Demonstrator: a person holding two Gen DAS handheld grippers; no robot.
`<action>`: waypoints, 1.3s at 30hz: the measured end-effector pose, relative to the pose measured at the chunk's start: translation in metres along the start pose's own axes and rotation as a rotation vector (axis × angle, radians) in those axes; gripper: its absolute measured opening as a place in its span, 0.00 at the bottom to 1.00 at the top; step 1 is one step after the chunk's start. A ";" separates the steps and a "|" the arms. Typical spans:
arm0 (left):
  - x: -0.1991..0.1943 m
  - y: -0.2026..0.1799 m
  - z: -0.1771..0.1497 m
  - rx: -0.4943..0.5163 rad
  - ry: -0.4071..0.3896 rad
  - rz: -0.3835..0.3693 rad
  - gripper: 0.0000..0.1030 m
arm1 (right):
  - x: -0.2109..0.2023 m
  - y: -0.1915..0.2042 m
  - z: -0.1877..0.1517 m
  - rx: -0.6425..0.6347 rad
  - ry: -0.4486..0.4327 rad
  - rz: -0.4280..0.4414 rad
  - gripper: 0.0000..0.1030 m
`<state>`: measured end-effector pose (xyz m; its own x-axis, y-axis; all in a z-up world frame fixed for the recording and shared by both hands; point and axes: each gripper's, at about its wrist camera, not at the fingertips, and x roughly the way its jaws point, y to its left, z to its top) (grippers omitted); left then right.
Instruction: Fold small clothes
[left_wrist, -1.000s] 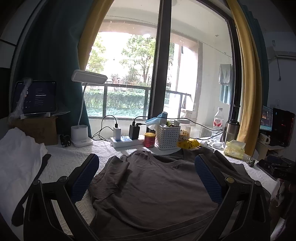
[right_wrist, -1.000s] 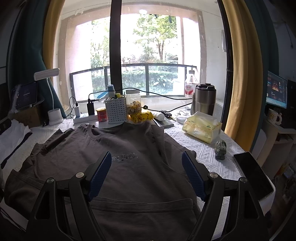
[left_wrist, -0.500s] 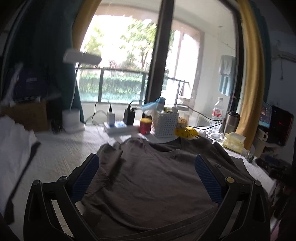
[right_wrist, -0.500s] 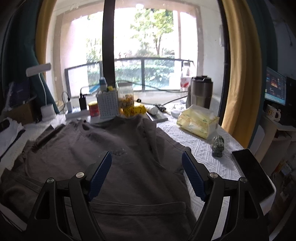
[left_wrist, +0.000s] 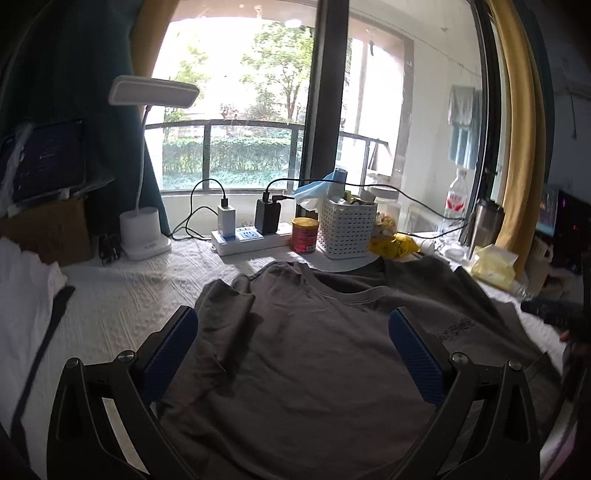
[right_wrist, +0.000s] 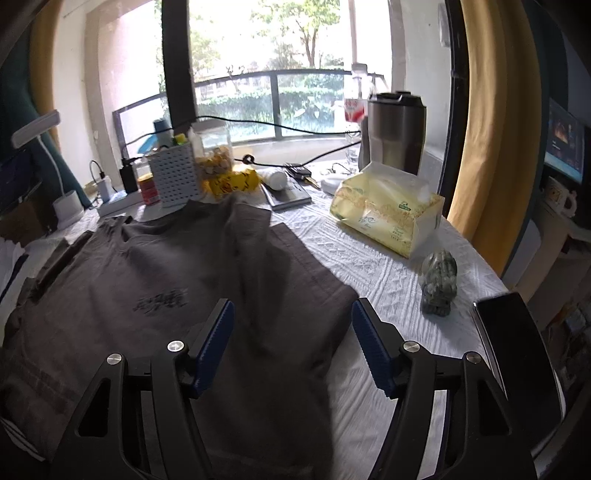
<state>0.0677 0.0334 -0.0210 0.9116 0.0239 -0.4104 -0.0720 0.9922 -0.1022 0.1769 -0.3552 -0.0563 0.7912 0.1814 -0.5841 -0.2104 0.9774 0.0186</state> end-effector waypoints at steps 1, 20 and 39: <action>0.001 0.000 0.002 0.006 -0.004 0.001 0.99 | 0.007 -0.002 0.002 -0.007 0.012 -0.002 0.52; 0.030 0.026 -0.003 -0.075 0.049 0.008 0.99 | 0.075 -0.016 0.013 -0.045 0.237 -0.026 0.48; -0.008 0.035 -0.007 -0.103 0.007 -0.011 0.99 | 0.017 0.048 0.035 -0.223 0.030 0.034 0.08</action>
<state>0.0551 0.0675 -0.0281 0.9096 0.0114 -0.4154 -0.1031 0.9745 -0.1991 0.2005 -0.3010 -0.0371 0.7647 0.2072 -0.6102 -0.3608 0.9222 -0.1391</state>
